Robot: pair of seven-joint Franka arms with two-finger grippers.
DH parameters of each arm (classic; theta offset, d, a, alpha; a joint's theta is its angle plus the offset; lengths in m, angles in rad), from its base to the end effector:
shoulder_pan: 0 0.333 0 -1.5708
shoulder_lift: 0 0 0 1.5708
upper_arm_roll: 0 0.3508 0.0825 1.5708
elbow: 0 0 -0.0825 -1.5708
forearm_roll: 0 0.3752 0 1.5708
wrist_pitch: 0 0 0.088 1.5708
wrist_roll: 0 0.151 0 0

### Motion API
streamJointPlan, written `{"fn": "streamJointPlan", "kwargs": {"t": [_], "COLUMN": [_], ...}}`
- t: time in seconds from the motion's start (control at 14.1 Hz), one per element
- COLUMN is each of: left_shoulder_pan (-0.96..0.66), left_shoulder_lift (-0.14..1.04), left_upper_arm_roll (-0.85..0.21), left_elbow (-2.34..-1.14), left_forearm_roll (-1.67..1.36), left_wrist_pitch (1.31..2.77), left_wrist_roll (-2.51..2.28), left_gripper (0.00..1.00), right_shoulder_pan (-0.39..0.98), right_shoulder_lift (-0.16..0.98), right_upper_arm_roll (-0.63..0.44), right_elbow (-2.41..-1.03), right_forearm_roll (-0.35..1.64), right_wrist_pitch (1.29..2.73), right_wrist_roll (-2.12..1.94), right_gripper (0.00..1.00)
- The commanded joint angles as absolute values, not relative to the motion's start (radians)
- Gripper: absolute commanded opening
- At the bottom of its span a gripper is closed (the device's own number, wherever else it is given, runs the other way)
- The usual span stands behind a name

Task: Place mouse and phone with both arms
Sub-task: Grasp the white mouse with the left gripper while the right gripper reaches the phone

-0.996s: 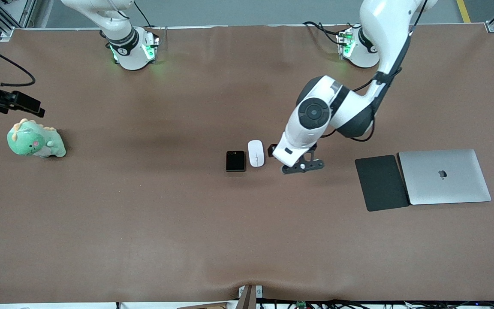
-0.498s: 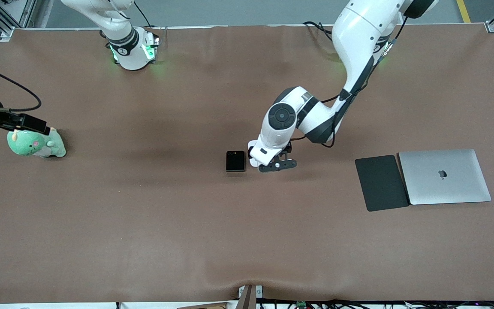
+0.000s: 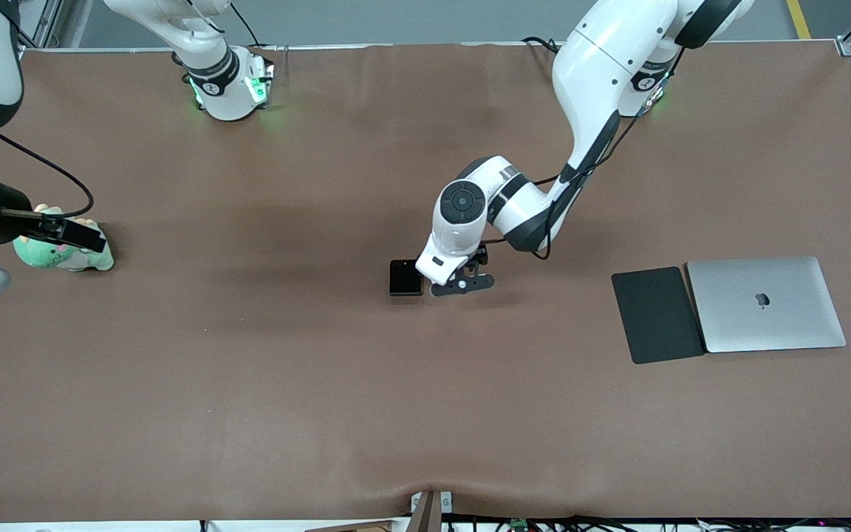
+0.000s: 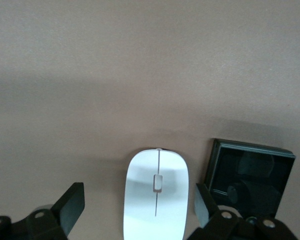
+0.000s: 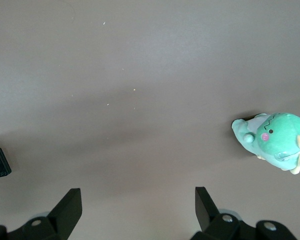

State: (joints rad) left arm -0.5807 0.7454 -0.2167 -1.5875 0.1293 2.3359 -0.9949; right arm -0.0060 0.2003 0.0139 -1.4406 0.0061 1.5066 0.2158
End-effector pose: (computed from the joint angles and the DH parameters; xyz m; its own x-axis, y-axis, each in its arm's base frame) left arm 0.5196 -0.4948 0.1940 0.9859 0.1647 -0.0302 0.1660 -0.9850 0.0476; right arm 0.5977 0.0049 0.5550 0.9695 -0.2060 -0.1327 -0.2052 -0.9785 0.0200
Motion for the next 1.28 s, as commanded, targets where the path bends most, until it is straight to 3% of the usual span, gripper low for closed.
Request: {"fn": "streamJointPlan", "kwargs": {"t": [0.0,1.0,1.14,1.21], "left_shoulder_pan": [-0.603,-0.627,-0.629,-0.629], "left_shoulder_lift": [0.775,0.811,0.811,0.811], "left_upper_arm_roll": [-0.206,-0.202,-0.202,-0.202], "left_elbow": [-1.560,-1.554,-1.554,-1.554], "left_forearm_roll": [0.156,0.173,0.173,0.173], "left_wrist_pitch": [2.359,2.358,2.358,2.358], "left_wrist_roll": [-1.034,-1.051,-1.051,-1.051], "left_gripper": [0.96,0.85,0.79,0.71], "right_shoulder_pan": [0.006,0.050,0.098,0.119], "right_shoulder_lift": [0.227,0.255,0.267,0.285], "right_upper_arm_roll": [0.009,0.011,0.011,0.011], "right_elbow": [-1.408,-1.405,-1.405,-1.405], "right_forearm_roll": [0.002,0.008,0.009,0.003], "right_wrist_pitch": [1.497,1.535,1.568,1.577], "right_wrist_roll": [0.235,0.238,0.238,0.238], "right_gripper": [1.00,1.00,1.00,1.00]}}
